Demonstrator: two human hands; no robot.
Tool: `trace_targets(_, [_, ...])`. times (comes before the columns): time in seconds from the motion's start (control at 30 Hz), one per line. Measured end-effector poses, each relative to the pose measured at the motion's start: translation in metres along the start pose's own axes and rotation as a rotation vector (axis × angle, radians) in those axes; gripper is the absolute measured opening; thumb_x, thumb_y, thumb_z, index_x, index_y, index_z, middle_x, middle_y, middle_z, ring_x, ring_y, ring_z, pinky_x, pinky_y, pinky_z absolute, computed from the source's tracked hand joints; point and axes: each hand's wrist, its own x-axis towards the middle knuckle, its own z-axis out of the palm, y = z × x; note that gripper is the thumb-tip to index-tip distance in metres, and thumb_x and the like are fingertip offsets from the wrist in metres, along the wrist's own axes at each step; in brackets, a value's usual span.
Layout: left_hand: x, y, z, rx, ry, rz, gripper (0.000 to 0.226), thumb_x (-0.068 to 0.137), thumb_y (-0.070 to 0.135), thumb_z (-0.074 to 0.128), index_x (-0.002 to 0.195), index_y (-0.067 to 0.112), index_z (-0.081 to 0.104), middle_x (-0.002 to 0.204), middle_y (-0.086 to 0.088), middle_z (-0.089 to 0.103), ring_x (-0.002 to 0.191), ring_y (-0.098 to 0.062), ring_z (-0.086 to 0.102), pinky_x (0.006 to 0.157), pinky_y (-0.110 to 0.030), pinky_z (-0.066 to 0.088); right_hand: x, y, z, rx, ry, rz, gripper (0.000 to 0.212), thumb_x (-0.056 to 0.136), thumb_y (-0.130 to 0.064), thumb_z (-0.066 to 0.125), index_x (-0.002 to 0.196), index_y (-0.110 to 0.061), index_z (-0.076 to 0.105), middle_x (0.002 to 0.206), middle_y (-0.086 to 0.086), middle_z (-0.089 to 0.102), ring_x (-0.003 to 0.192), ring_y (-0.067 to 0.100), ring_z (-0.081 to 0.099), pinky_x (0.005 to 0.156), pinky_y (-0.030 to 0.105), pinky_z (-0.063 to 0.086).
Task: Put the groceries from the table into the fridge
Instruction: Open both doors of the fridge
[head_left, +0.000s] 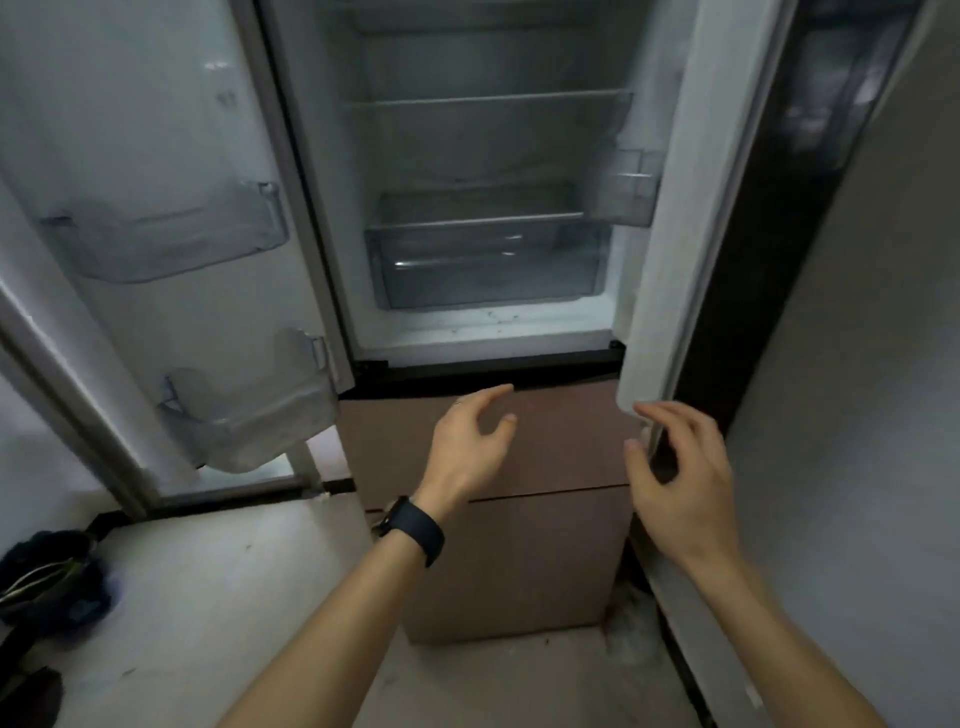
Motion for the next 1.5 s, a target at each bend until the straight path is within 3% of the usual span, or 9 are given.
trace_targets(0.17, [0.07, 0.065, 0.047, -0.151, -0.145, 0.152, 0.055, 0.097, 0.036, 0.06, 0.148, 0.035, 0.04, 0.149, 0.007, 0.045, 0.134, -0.008, 0.042, 0.104, -0.027, 0.038, 0.042, 0.015, -0.029, -0.134, 0.236, 0.055, 0.064, 0.089, -0.024, 0.071, 0.147, -0.023, 0.044, 0.154, 0.006, 0.028, 0.142, 0.023, 0.032, 0.112, 0.039, 0.032])
trace_targets(0.3, [0.113, 0.097, 0.075, -0.275, -0.195, 0.224, 0.064, 0.095, 0.044, 0.062, 0.151, 0.035, 0.033, 0.151, 0.008, 0.043, 0.134, -0.008, 0.043, 0.105, -0.034, 0.045, 0.071, 0.025, -0.027, -0.268, 0.252, 0.018, 0.087, 0.089, -0.038, 0.071, 0.158, -0.035, 0.018, 0.167, -0.002, -0.002, 0.152, 0.022, 0.012, 0.114, 0.042, 0.025])
trace_targets(0.4, [0.125, 0.1, 0.09, -0.348, -0.243, 0.341, 0.052, 0.095, 0.043, 0.061, 0.143, 0.036, 0.043, 0.14, 0.014, 0.053, 0.126, -0.002, 0.05, 0.105, -0.035, 0.047, 0.08, 0.035, -0.015, -0.277, 0.255, 0.009, 0.095, 0.088, -0.047, 0.069, 0.159, -0.039, 0.006, 0.166, -0.007, -0.013, 0.153, 0.018, 0.005, 0.114, 0.043, 0.025])
trace_targets(0.53, [0.129, 0.092, 0.111, -0.476, -0.193, 0.301, 0.054, 0.095, 0.041, 0.063, 0.145, 0.03, 0.046, 0.136, 0.009, 0.06, 0.125, -0.006, 0.054, 0.105, -0.04, 0.048, 0.086, 0.053, -0.002, -0.334, 0.297, -0.005, 0.094, 0.089, -0.061, 0.058, 0.159, -0.039, 0.0, 0.165, 0.001, -0.003, 0.147, 0.015, 0.011, 0.11, 0.041, 0.031])
trace_targets(0.77, [0.123, 0.111, 0.132, -0.648, -0.253, 0.37, 0.038, 0.094, 0.026, 0.068, 0.131, 0.032, 0.06, 0.114, 0.015, 0.071, 0.106, 0.0, 0.065, 0.088, -0.024, 0.056, 0.081, 0.084, -0.013, -0.326, 0.384, 0.012, 0.078, 0.097, -0.049, 0.052, 0.157, -0.046, 0.003, 0.165, -0.002, -0.001, 0.151, 0.0, -0.001, 0.115, 0.039, 0.025])
trace_targets(1.03, [0.118, 0.143, 0.2, -0.518, -0.312, 0.431, 0.052, 0.096, 0.031, 0.065, 0.143, 0.043, 0.047, 0.109, 0.034, 0.063, 0.103, 0.007, 0.064, 0.091, -0.033, 0.057, 0.095, 0.123, -0.064, -0.378, 0.395, 0.146, 0.068, 0.102, -0.042, 0.04, 0.153, -0.051, -0.005, 0.167, 0.005, 0.012, 0.145, 0.011, 0.024, 0.108, 0.03, 0.029])
trace_targets(1.2, [0.119, 0.176, 0.246, -0.426, -0.275, 0.486, 0.056, 0.097, 0.024, 0.063, 0.147, 0.041, 0.042, 0.105, 0.047, 0.054, 0.099, 0.02, 0.058, 0.09, -0.018, 0.052, 0.118, 0.158, -0.107, -0.413, 0.339, 0.2, 0.061, 0.106, -0.036, 0.041, 0.155, -0.04, 0.005, 0.163, -0.004, 0.029, 0.141, 0.019, 0.041, 0.106, 0.028, 0.04])
trace_targets(1.33, [0.122, 0.193, 0.273, -0.354, -0.257, 0.497, 0.066, 0.098, 0.023, 0.062, 0.147, 0.052, 0.029, 0.116, 0.031, 0.054, 0.102, 0.005, 0.062, 0.09, -0.016, 0.051, 0.137, 0.18, -0.132, -0.436, 0.31, 0.2, 0.061, 0.105, -0.032, 0.046, 0.158, -0.031, 0.017, 0.153, -0.002, 0.048, 0.128, 0.025, 0.056, 0.095, 0.033, 0.049])
trace_targets(1.5, [0.132, 0.21, 0.297, -0.311, -0.253, 0.487, 0.069, 0.097, 0.017, 0.063, 0.151, 0.042, 0.029, 0.122, 0.02, 0.054, 0.106, 0.004, 0.058, 0.093, -0.005, 0.044, 0.157, 0.206, -0.151, -0.455, 0.26, 0.148, 0.061, 0.105, -0.031, 0.045, 0.159, -0.025, 0.018, 0.148, 0.004, 0.053, 0.117, 0.033, 0.063, 0.086, 0.042, 0.055])
